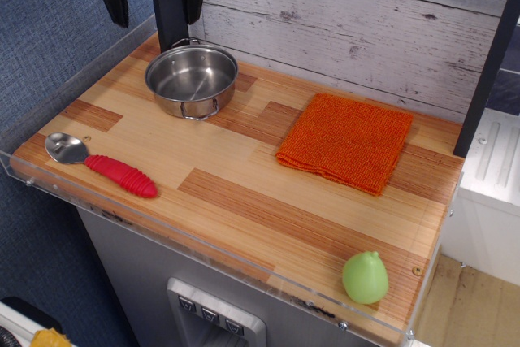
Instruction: Move the bowl onto the orange cloth.
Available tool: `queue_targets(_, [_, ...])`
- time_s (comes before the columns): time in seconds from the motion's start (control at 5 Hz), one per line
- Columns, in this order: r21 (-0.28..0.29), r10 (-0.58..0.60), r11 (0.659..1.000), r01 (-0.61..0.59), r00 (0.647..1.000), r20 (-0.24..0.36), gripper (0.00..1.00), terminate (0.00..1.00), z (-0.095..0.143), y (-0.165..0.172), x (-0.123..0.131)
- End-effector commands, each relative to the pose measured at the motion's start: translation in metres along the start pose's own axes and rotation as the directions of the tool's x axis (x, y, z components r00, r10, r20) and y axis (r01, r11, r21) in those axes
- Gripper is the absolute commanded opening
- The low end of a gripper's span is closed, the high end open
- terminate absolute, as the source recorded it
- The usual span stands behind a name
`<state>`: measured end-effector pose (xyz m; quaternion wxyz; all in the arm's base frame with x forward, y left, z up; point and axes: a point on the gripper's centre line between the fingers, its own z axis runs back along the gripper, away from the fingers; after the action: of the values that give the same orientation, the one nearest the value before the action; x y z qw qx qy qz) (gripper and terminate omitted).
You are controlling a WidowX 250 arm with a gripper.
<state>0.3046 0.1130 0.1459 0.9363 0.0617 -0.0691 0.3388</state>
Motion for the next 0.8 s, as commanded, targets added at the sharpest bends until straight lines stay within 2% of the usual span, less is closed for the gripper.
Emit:
queue_targets(0.0, [0.0, 0.0, 1.0, 0.0, 1.0, 0.0, 1.0, 0.0, 0.0, 0.0, 0.0])
queue_targets(0.2, [0.004, 0.106, 0.994, -0.107, 0.994, 0.009, 1.0, 0.0, -0.009, 0.014, 0.01])
queue_targets(0.4, [-0.016, 0.172, 0.985, -0.172, 0.985, 0.027, 1.0, 0.0, -0.022, 0.019, 0.02])
queue_targets(0.6, [-0.018, 0.272, 0.962, -0.272, 0.962, 0.019, 1.0, 0.0, -0.043, 0.024, 0.033])
